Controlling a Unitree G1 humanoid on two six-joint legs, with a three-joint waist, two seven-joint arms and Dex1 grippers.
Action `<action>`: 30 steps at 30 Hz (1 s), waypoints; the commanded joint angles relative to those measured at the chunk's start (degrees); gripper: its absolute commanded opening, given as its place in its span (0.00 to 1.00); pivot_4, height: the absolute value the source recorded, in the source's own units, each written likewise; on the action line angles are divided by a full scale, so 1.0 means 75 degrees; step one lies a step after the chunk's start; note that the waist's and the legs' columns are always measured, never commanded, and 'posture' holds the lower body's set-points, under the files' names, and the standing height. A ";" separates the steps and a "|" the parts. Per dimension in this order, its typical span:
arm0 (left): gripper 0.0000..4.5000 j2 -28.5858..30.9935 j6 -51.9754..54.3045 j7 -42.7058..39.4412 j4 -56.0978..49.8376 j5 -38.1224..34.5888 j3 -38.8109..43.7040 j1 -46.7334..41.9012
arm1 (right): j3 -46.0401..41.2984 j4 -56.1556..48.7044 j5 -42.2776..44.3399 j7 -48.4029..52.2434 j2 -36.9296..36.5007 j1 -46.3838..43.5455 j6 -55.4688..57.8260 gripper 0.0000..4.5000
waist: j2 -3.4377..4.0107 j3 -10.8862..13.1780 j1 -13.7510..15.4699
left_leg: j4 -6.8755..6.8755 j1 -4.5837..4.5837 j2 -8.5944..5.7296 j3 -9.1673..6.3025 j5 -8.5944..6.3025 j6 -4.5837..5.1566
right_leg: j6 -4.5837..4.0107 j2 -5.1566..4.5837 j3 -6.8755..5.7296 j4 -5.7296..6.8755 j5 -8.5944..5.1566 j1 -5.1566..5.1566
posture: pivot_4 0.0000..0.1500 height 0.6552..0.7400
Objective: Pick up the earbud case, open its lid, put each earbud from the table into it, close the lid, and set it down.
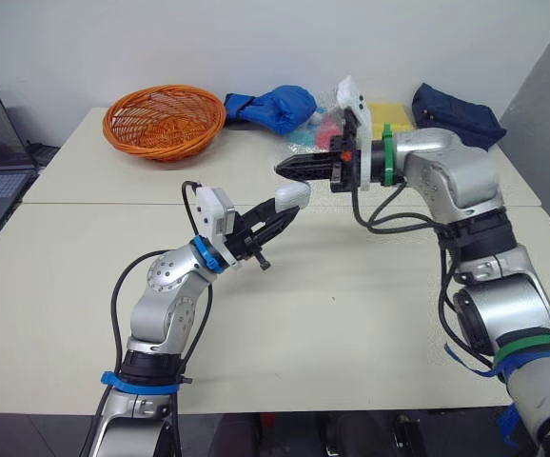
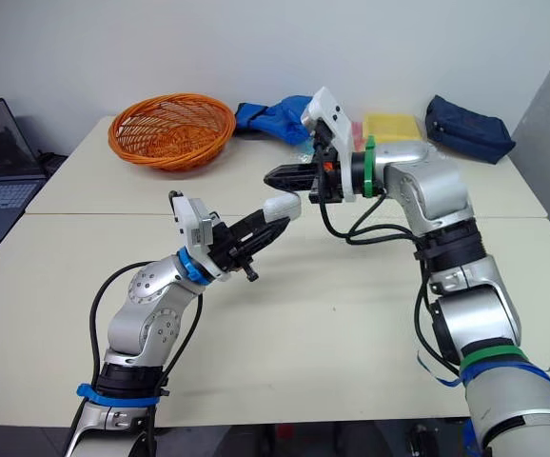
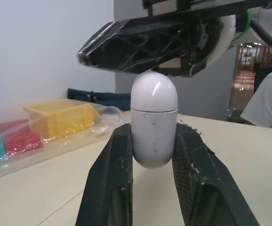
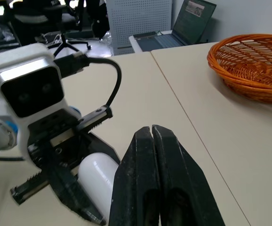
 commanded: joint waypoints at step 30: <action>0.17 -0.1266 0.8714 0.4679 0.1153 -0.3455 0.2148 -0.0559 | -0.1359 -0.3071 -0.0423 -0.0453 -0.1556 0.5991 -0.3936 1.00 | -0.0009 -0.0001 -0.0091 | 0.0007 0.0050 -0.0007 -0.0024 0.0001 0.0000 | 0.0058 0.0016 0.0031 0.0013 -0.0024 0.0030 | 1.00 1.00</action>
